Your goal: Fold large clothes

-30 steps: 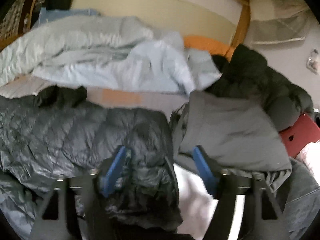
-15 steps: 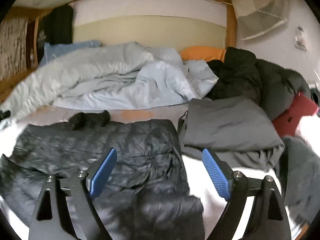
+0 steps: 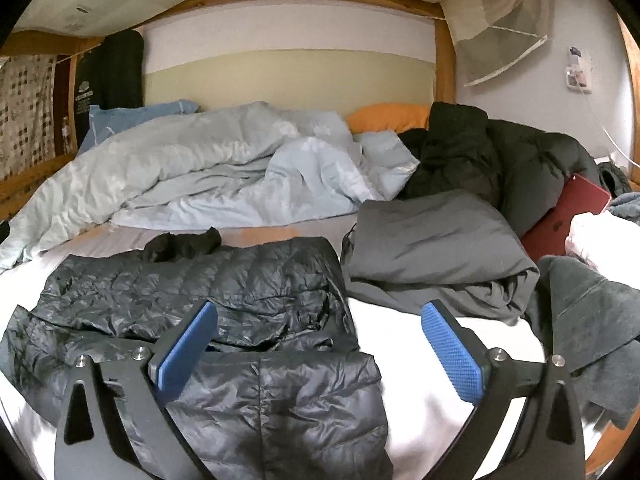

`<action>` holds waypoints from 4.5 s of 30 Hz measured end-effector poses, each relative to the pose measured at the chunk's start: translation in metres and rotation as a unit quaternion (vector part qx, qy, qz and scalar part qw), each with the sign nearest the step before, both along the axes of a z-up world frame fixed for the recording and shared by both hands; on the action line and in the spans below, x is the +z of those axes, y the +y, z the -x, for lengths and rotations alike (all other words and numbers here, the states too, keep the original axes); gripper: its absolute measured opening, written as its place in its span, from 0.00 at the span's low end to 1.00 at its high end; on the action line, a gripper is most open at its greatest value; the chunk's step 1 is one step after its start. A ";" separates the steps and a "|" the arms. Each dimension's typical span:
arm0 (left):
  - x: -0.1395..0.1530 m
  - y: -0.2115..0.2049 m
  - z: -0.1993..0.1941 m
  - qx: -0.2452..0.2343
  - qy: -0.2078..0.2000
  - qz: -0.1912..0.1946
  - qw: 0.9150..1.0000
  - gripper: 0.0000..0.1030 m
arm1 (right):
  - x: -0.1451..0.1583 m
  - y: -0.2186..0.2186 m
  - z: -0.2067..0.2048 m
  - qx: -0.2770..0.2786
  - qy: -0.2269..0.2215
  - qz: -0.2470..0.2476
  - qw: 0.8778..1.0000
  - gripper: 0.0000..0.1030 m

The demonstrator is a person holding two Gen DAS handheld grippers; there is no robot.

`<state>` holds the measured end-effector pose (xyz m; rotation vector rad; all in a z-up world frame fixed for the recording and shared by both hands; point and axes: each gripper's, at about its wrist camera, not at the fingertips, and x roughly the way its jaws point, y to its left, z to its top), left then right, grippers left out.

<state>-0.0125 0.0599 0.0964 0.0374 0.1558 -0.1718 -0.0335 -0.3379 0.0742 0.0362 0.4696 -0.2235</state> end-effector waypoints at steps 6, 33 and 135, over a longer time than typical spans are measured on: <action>-0.018 -0.022 -0.007 -0.002 0.037 -0.029 0.999 1.00 | -0.005 0.004 -0.006 0.004 0.022 0.011 1.000 1.00; -0.023 -0.052 0.019 0.003 0.008 -0.084 0.996 1.00 | -0.017 -0.013 -0.016 0.006 0.044 -0.038 0.998 1.00; 0.001 -0.016 -0.041 0.048 0.209 -0.084 0.973 0.09 | 0.003 0.087 -0.034 0.159 0.134 0.182 0.961 0.29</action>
